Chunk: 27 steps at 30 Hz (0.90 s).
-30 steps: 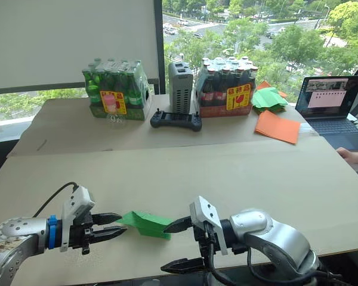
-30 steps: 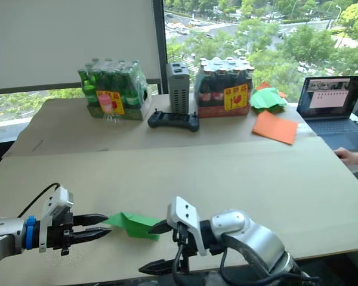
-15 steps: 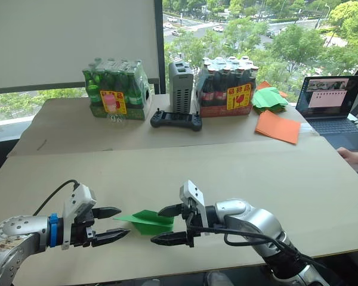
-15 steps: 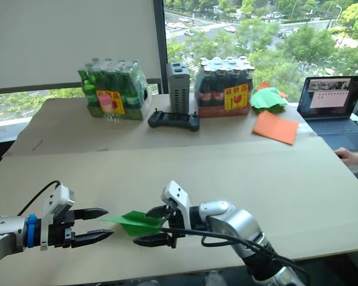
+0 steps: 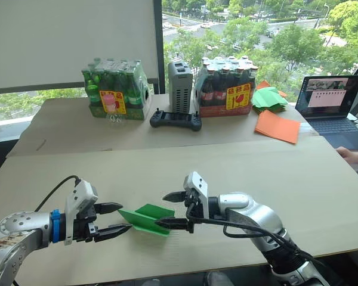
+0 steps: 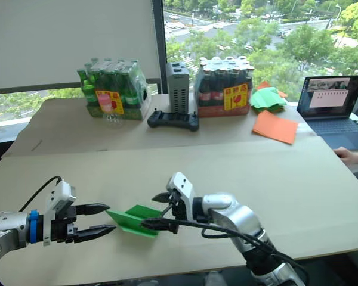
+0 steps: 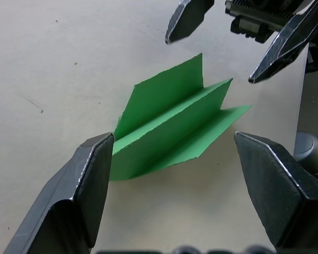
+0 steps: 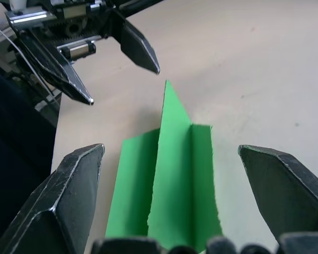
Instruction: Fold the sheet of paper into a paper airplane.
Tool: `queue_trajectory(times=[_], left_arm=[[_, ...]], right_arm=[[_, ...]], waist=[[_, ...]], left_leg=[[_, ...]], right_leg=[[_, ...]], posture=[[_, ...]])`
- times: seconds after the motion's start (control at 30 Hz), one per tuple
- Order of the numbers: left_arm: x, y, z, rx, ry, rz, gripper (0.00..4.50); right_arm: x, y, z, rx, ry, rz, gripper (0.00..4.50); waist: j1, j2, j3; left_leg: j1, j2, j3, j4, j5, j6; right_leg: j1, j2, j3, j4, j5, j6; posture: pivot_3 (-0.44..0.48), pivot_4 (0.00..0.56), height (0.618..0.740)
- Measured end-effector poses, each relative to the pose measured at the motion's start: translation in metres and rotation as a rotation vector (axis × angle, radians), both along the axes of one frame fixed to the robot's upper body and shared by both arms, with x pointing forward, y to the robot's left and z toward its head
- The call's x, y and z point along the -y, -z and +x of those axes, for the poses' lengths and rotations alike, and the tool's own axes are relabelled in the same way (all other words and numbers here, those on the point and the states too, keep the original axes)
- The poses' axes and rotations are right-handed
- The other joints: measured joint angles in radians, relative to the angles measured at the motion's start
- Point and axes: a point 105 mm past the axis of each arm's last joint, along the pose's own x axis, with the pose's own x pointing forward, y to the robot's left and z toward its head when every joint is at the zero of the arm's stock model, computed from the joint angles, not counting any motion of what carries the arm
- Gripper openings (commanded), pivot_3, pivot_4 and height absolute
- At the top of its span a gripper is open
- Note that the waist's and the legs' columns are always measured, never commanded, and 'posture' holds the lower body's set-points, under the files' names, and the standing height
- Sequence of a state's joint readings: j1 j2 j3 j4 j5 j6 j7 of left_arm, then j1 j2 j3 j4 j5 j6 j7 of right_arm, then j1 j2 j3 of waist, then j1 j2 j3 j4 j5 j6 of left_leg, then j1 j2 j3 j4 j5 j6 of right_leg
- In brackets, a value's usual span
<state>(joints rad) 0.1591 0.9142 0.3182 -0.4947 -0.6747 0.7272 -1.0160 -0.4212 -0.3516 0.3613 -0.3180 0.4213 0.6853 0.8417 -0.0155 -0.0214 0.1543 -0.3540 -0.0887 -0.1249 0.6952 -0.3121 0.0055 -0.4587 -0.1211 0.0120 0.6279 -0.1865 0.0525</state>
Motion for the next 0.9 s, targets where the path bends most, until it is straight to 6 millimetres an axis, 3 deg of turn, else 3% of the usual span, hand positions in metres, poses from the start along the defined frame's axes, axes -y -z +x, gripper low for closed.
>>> queue_trajectory(times=[0.17, 0.37, 0.4, 0.53, 0.77, 0.9], left_arm=[[0.000, 0.001, -0.001, -0.007, 0.001, 0.000, 3.85], [0.003, -0.003, -0.005, -0.003, 0.019, -0.022, 3.85], [0.003, -0.002, -0.006, -0.008, 0.016, -0.021, 3.90], [0.002, 0.000, -0.008, -0.020, 0.019, -0.022, 3.90], [0.006, -0.002, -0.009, -0.010, 0.040, -0.013, 3.90], [0.006, -0.002, -0.009, -0.010, 0.039, -0.013, 3.90]], right_arm=[[0.004, -0.008, -0.001, 0.238, 0.030, -0.085, 4.50], [0.002, -0.003, -0.010, 0.357, 0.003, -0.152, 4.50], [0.002, 0.004, -0.013, 0.351, -0.005, -0.168, 3.96], [-0.004, 0.017, -0.023, 0.325, -0.034, -0.182, 2.66], [-0.013, 0.021, -0.024, 0.342, -0.035, -0.177, 0.18], [-0.013, 0.023, -0.023, 0.346, -0.026, -0.189, 0.02]], waist=[[0.000, 0.000, 0.000], [0.000, 0.000, 0.000], [0.000, 0.000, 0.000], [0.000, 0.000, 0.000], [0.000, 0.000, 0.000], [0.000, 0.000, 0.000]], left_leg=[[0.000, 0.000, 0.000, 0.000, 0.000, 0.000], [0.000, 0.000, 0.001, 0.000, 0.000, 0.000], [0.000, 0.000, 0.001, 0.000, 0.000, 0.000], [0.000, 0.000, 0.001, 0.000, 0.000, 0.000], [0.000, 0.000, 0.001, 0.000, 0.000, -0.001], [0.000, 0.000, 0.001, 0.000, 0.001, -0.001]], right_leg=[[0.000, 0.000, 0.000, 0.000, 0.000, 0.000], [0.000, 0.000, 0.000, 0.000, 0.000, 0.000], [0.000, 0.000, 0.000, 0.000, 0.000, 0.000], [0.000, 0.000, 0.000, 0.000, 0.000, 0.000], [0.000, 0.000, 0.001, 0.000, 0.000, 0.000], [0.000, 0.000, 0.001, 0.000, 0.000, 0.000]], posture=[[0.000, 0.150, 0.696], [0.000, 0.150, 0.696], [0.000, 0.150, 0.696], [0.000, 0.150, 0.696], [0.000, 0.150, 0.696], [0.000, 0.150, 0.696]])
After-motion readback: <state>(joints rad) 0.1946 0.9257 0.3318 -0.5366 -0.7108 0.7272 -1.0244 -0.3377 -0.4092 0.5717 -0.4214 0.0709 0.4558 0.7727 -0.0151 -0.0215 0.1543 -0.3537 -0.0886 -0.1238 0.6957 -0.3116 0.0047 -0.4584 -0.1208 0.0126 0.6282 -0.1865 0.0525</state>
